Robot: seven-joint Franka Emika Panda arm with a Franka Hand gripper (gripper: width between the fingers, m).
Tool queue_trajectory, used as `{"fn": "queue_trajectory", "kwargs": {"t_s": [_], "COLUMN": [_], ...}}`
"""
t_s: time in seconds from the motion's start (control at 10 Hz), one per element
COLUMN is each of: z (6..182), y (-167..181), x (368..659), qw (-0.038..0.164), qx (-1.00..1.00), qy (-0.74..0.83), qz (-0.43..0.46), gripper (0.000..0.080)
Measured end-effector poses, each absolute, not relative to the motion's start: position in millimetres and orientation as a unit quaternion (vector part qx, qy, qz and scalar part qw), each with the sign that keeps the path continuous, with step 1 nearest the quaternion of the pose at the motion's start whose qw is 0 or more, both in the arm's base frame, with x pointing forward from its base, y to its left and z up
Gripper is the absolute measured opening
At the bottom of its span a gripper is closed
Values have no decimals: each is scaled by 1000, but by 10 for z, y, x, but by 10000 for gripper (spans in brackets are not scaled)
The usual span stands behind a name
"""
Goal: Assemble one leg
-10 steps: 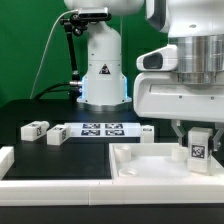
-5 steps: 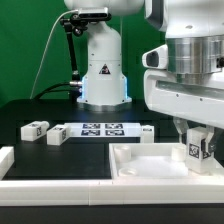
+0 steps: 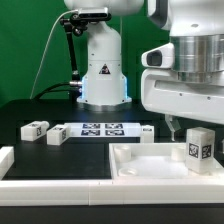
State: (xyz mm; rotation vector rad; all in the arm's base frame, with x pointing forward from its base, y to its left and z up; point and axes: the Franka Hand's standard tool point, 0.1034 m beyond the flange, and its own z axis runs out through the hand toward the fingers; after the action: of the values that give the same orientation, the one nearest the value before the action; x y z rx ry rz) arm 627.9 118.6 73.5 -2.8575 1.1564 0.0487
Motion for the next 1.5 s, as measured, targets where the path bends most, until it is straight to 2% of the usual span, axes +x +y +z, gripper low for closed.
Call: {"fn": "queue_trajectory", "kwargs": {"t_s": [0.3,0.9,1.2,1.4,1.5], "z": [740,740,739,738,738], "y": [1235,1219,1199,1197,1198], "x": [6275,6280,6283,6284,6284], "qw": [29,12,6,6,6], "qx": [-976,-996,-987,-988,-990], "qy": [216,-93,-158,-157,-140], "qz": [9,-2,-3,-3,-3], "gripper": [646,648,648,387,289]}}
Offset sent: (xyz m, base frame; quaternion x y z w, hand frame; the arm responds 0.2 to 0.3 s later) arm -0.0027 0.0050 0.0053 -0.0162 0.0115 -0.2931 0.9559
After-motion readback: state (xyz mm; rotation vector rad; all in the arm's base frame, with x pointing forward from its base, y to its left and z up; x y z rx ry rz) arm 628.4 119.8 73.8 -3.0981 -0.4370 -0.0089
